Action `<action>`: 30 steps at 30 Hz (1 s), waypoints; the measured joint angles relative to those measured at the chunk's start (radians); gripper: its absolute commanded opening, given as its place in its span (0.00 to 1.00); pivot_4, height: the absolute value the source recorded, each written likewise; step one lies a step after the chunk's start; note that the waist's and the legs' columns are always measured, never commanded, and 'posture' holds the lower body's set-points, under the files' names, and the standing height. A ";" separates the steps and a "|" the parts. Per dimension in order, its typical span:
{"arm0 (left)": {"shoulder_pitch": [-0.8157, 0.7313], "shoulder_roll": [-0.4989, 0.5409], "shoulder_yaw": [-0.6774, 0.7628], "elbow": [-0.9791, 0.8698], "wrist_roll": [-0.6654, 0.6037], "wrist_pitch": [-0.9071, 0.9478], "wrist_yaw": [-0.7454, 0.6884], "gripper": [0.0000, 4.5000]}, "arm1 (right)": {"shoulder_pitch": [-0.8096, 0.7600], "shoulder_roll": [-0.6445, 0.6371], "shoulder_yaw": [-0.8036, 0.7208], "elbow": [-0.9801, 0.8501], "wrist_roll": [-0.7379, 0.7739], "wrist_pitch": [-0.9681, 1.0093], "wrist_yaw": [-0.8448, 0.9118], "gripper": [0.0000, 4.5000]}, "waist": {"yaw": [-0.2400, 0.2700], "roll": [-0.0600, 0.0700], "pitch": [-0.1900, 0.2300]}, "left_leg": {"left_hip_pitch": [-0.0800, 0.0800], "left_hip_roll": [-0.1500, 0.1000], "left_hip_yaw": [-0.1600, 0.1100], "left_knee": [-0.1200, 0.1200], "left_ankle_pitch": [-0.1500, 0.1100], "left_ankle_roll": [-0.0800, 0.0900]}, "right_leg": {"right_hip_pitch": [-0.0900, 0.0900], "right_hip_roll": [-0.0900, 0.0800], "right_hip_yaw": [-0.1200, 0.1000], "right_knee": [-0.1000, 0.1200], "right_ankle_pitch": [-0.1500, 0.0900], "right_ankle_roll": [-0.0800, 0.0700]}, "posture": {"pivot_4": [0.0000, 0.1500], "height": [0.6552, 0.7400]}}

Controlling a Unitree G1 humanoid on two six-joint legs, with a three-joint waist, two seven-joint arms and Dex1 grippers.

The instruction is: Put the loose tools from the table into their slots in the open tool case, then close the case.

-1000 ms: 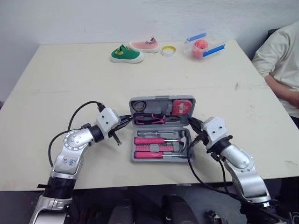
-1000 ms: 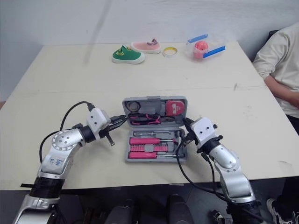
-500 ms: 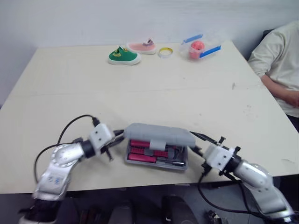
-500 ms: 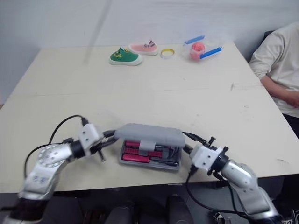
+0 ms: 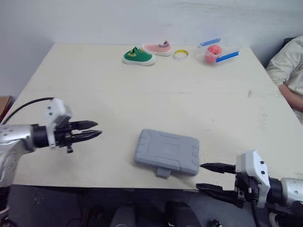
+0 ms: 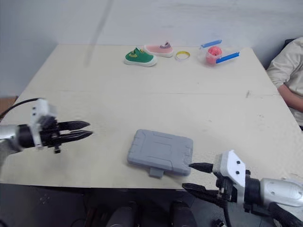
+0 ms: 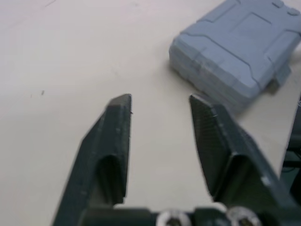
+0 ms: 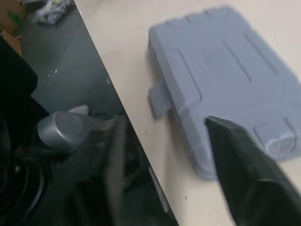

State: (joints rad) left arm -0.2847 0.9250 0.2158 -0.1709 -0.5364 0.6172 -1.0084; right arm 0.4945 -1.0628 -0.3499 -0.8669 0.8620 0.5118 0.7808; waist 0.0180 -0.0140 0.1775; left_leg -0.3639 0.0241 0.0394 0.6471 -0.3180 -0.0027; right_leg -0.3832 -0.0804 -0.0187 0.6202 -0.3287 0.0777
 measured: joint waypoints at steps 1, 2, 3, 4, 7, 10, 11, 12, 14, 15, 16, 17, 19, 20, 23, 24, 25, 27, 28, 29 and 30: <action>-0.033 -0.020 -0.036 0.019 0.019 -0.013 0.007 0.00 | -0.007 -0.003 0.026 -0.001 -0.021 0.007 0.005 0.23 | -0.003 0.000 0.000 | -0.007 0.001 0.000 0.001 0.000 -0.001 | -0.006 0.001 0.000 0.001 0.000 0.000 | 1.00 1.00; -0.059 -0.035 -0.066 0.037 0.038 -0.020 0.010 0.00 | -0.015 -0.002 0.044 -0.001 -0.040 0.013 0.005 0.12 | -0.005 -0.001 -0.001 | -0.012 0.001 0.001 0.003 0.004 -0.006 | -0.011 0.003 0.000 0.005 0.001 0.001 | 1.00 1.00; -0.112 -0.076 -0.117 0.077 0.071 -0.037 0.015 0.00 | -0.045 0.000 0.087 0.004 -0.067 0.028 -0.006 0.01 | -0.004 -0.001 -0.001 | -0.013 0.001 0.001 0.004 0.004 -0.006 | -0.012 0.003 0.000 0.006 0.001 0.001 | 1.00 1.00; -0.159 -0.114 -0.161 0.108 0.095 -0.055 0.023 0.00 | -0.078 0.003 0.127 0.005 -0.085 0.042 -0.019 0.01 | -0.002 -0.001 0.000 | -0.014 0.000 0.002 0.005 0.004 -0.006 | -0.012 0.004 -0.001 0.007 0.001 0.002 | 1.00 1.00; -0.259 -0.204 -0.263 0.190 0.161 -0.097 0.038 0.00 | -0.151 0.032 0.214 0.019 -0.130 0.068 -0.048 0.01 | 0.002 -0.002 0.000 | -0.016 0.000 0.004 0.010 0.004 -0.005 | -0.012 0.005 0.000 0.006 0.002 0.004 | 1.00 1.00; -0.355 -0.285 -0.338 0.315 0.234 -0.172 0.033 0.00 | -0.222 0.067 0.285 0.066 -0.177 0.097 -0.072 0.01 | 0.003 -0.003 0.001 | -0.016 0.000 0.005 0.017 0.001 0.003 | -0.012 0.006 0.001 0.006 0.003 0.007 | 1.00 1.00; -0.378 -0.305 -0.358 0.353 0.254 -0.200 0.031 0.00 | -0.243 0.072 0.304 0.078 -0.192 0.102 -0.077 0.01 | 0.003 -0.004 0.001 | -0.016 0.000 0.005 0.018 0.001 0.004 | -0.011 0.006 0.001 0.007 0.004 0.008 | 1.00 1.00; -0.395 -0.324 -0.369 0.388 0.269 -0.223 0.027 0.00 | -0.253 0.082 0.315 0.085 -0.206 0.106 -0.079 0.01 | 0.002 -0.004 0.001 | -0.016 0.000 0.005 0.018 0.002 0.005 | -0.011 0.005 0.001 0.007 0.004 0.009 | 1.00 1.00; -0.424 -0.355 -0.391 0.457 0.292 -0.257 0.008 0.00 | -0.279 0.098 0.351 0.097 -0.241 0.110 -0.089 0.01 | 0.001 -0.004 0.001 | -0.014 0.000 0.005 0.018 0.002 0.005 | -0.009 0.005 0.002 0.008 0.004 0.009 | 1.00 1.00; -0.435 -0.370 -0.409 0.480 0.310 -0.283 -0.004 0.00 | -0.294 0.109 0.367 0.106 -0.258 0.110 -0.096 0.01 | 0.001 -0.004 0.001 | -0.013 0.000 0.005 0.017 0.002 0.004 | -0.010 0.005 0.002 0.009 0.004 0.009 | 1.00 1.00; -0.442 -0.383 -0.433 0.505 0.333 -0.320 -0.018 0.00 | -0.307 0.120 0.382 0.115 -0.272 0.114 -0.100 0.01 | 0.001 -0.004 0.001 | -0.013 0.000 0.005 0.017 0.002 0.004 | -0.010 0.006 0.002 0.009 0.004 0.009 | 1.00 1.00; -0.442 -0.390 -0.447 0.517 0.348 -0.342 -0.027 0.00 | -0.313 0.130 0.387 0.119 -0.279 0.117 -0.102 0.01 | 0.000 -0.004 0.001 | -0.013 0.000 0.005 0.017 0.002 0.004 | -0.010 0.006 0.002 0.008 0.004 0.009 | 1.00 1.00; -0.444 -0.408 -0.469 0.554 0.382 -0.389 -0.036 0.00 | -0.328 0.147 0.391 0.130 -0.300 0.120 -0.115 0.01 | 0.000 -0.004 0.001 | -0.014 0.000 0.006 0.017 0.003 0.004 | -0.010 0.006 0.003 0.008 0.004 0.009 | 1.00 1.00; -0.446 -0.408 -0.475 0.572 0.398 -0.411 -0.045 0.00 | -0.338 0.158 0.391 0.140 -0.317 0.119 -0.125 0.01 | 0.000 -0.004 0.001 | -0.014 0.000 0.006 0.018 0.003 0.003 | -0.010 0.006 0.003 0.009 0.004 0.009 | 1.00 1.00; -0.447 -0.406 -0.483 0.584 0.427 -0.447 -0.076 0.00 | -0.373 0.199 0.382 0.198 -0.362 0.118 -0.166 0.01 | 0.000 -0.004 0.001 | -0.014 -0.001 0.007 0.019 0.003 0.004 | -0.010 0.005 0.003 0.010 0.004 0.009 | 1.00 1.00; -0.445 -0.406 -0.487 0.581 0.428 -0.451 -0.089 0.00 | -0.386 0.211 0.377 0.219 -0.379 0.118 -0.179 0.01 | 0.002 -0.004 0.001 | -0.014 -0.001 0.007 0.019 0.003 0.004 | -0.010 0.004 0.003 0.010 0.004 0.009 | 1.00 1.00; -0.435 -0.405 -0.486 0.566 0.424 -0.446 -0.109 0.00 | -0.405 0.228 0.369 0.251 -0.395 0.117 -0.196 0.01 | 0.002 -0.004 0.001 | -0.014 -0.001 0.007 0.018 0.003 0.004 | -0.010 0.004 0.003 0.010 0.004 0.009 | 1.00 1.00; -0.408 -0.406 -0.483 0.523 0.414 -0.427 -0.131 0.00 | -0.434 0.257 0.347 0.297 -0.419 0.117 -0.220 0.01 | 0.001 -0.004 0.001 | -0.014 -0.001 0.007 0.018 0.003 0.004 | -0.010 0.004 0.004 0.010 0.004 0.009 | 1.00 1.00; -0.395 -0.410 -0.483 0.497 0.406 -0.413 -0.144 0.00 | -0.449 0.263 0.337 0.322 -0.433 0.116 -0.232 0.01 | 0.002 -0.004 0.001 | -0.014 -0.001 0.007 0.018 0.003 0.004 | -0.010 0.004 0.004 0.010 0.004 0.009 | 1.00 1.00; -0.388 -0.413 -0.483 0.474 0.401 -0.399 -0.149 0.00 | -0.455 0.267 0.326 0.339 -0.442 0.116 -0.236 0.01 | 0.002 -0.004 0.001 | -0.014 -0.001 0.007 0.018 0.003 0.004 | -0.011 0.004 0.003 0.010 0.004 0.009 | 1.00 1.00; -0.385 -0.409 -0.482 0.449 0.397 -0.389 -0.153 0.00 | -0.455 0.268 0.314 0.349 -0.445 0.116 -0.233 0.01 | 0.003 -0.004 0.001 | -0.014 -0.001 0.007 0.018 0.003 0.004 | -0.011 0.004 0.003 0.010 0.004 0.009 | 1.00 1.00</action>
State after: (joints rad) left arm -0.6695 0.5159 -0.2664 0.2785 -0.1398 0.2283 -1.1616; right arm 0.0398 -0.7951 -0.0357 -0.5179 0.4169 0.6276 0.5475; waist 0.0211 -0.0179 0.1788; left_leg -0.3778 0.0234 0.0462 0.6652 -0.3150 0.0014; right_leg -0.3938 -0.0765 -0.0152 0.6299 -0.3244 0.0867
